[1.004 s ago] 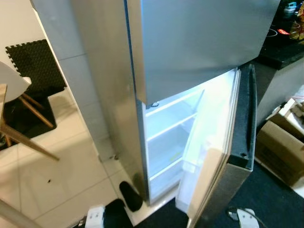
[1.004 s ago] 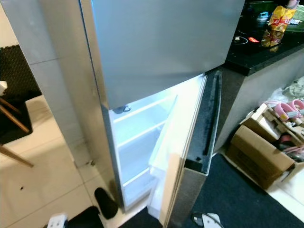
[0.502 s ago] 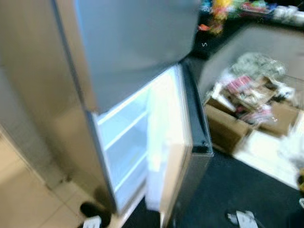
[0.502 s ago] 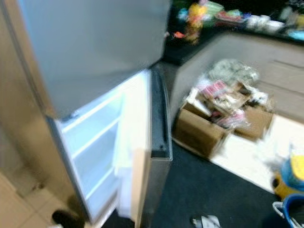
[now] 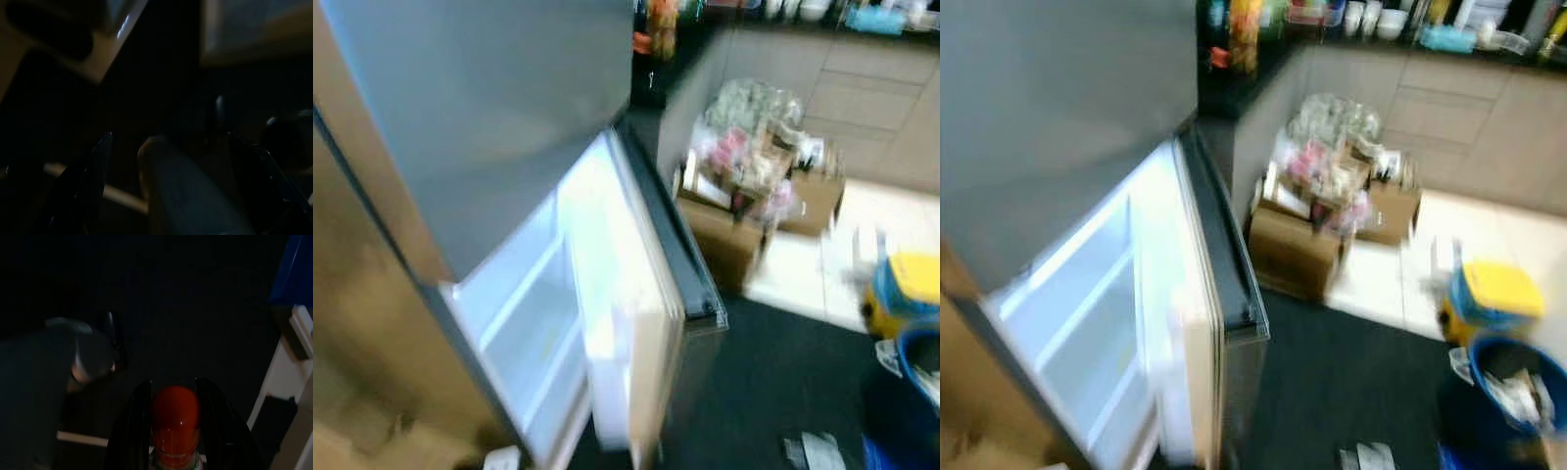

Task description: Restocking fridge

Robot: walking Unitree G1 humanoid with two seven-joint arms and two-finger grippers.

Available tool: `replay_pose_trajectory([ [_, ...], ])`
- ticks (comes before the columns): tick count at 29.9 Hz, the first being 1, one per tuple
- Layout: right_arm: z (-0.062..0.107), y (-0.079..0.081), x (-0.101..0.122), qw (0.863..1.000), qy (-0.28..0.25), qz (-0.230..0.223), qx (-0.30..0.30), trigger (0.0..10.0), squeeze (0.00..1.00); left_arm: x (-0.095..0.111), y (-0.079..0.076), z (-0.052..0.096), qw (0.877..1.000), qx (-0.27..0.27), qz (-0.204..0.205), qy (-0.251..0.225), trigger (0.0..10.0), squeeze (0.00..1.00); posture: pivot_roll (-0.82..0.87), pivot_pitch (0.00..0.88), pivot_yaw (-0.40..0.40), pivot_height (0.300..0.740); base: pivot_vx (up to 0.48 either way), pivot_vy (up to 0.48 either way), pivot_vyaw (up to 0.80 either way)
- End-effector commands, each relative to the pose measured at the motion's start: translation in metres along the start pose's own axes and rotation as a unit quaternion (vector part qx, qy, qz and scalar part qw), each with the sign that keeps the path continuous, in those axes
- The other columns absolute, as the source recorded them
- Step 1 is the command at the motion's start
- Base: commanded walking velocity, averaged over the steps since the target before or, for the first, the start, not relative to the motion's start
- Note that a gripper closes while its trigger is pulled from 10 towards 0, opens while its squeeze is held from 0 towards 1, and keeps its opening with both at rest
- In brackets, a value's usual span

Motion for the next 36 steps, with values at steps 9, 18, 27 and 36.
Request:
replay_pose_trajectory([
  [9, -0.0004, 0.0021, 0.0069, 1.0, -0.013, 0.001, 0.001, 10.0, 0.0, -0.0127, 0.0018, 0.0023, 1.0, 0.009, -0.009, 0.025, 10.0, 0.0, 0.0, 0.0, -0.005, 0.74, -0.146, 0.0, 0.0],
  [18, -0.0004, 0.0027, 0.0076, 1.0, -0.013, 0.002, 0.003, 10.0, 0.0, -0.0116, 0.0002, 0.0015, 0.999, 0.009, -0.018, 0.026, 10.0, 0.0, 0.0, 0.0, -0.005, 0.74, -0.336, 0.0, 0.0],
  [27, -0.0004, 0.0029, 0.0072, 1.0, -0.013, 0.003, 0.003, 10.0, 0.0, -0.0123, -0.0012, 0.0011, 0.999, 0.01, -0.017, 0.027, 10.0, 0.0, 0.0, 0.0, -0.005, 0.74, -0.335, 0.0, 0.0],
  [36, -0.0004, 0.0028, 0.0071, 1.0, -0.013, 0.001, 0.003, 10.0, 0.0, -0.0094, 0.0025, 0.0024, 1.0, 0.004, 0.004, 0.012, 10.0, 0.0, 0.0, 0.0, -0.003, 0.74, 0.0, 0.0, 0.0],
])
Point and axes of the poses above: a point about 5 cm out from each wrist's last joint towards the gripper, its own z axis pointing back from the gripper into the wrist, its own x axis along the axis of the wrist's last joint, y = z × x, the point moved 2 cm from there along -z, pointing out of the wrist towards the gripper, and after that the axes turned 6 degrees about -z, right-handed, at the moved point
